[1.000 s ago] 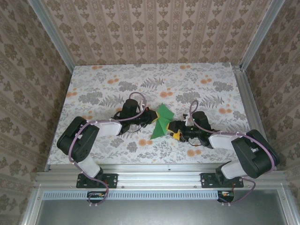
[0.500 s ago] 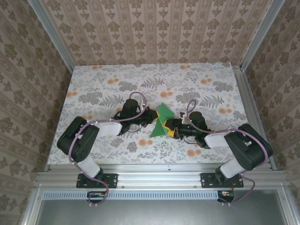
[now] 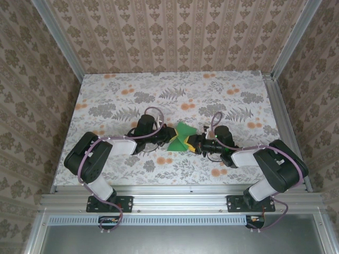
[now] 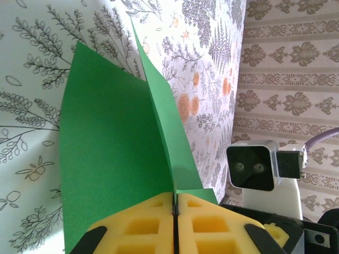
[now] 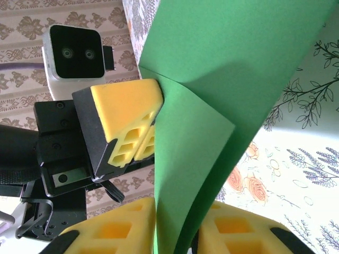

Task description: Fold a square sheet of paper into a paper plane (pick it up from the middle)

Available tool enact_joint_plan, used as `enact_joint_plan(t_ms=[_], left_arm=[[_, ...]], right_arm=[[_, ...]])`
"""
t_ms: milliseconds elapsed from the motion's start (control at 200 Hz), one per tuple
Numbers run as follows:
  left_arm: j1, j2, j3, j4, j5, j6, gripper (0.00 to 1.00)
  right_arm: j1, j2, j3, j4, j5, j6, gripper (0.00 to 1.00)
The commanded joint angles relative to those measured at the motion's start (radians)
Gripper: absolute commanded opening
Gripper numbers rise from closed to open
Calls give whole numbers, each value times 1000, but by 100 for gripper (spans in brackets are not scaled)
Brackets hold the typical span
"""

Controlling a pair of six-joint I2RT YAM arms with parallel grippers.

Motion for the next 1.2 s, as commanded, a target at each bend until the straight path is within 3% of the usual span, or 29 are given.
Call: enact_joint_plan(t_ms=[0,205,390,485,565,645,805,1060,1195], left_arm=[[11,-35,-17,-7,-3,33,11],[20,-35,-23,-18,1,46,19],[26,-46,-15,-48,11,64,35],[36,-67,-4,-90,17,93,43],[46,-101,15,-162,20,140,49],[58,-139,48,-269,18,205,58],[92,-198,115,-437,27,328,68],[161,-248,184,-573,68,431,74],[224,-251,180,-584,151,445,75]], right_arm=[[-2,10,-8,28,-1,3,23],[-4,4,-4,-2,-7,-12,17],[-14,-10,5,-78,-14,-56,11],[-25,-71,38,-260,-4,-163,9],[-31,-164,108,-575,38,-329,5],[-32,-245,217,-977,165,-522,3],[-48,-304,401,-1424,410,-781,1],[16,-211,688,-1835,909,-942,2],[95,-88,789,-1919,1068,-935,2]])
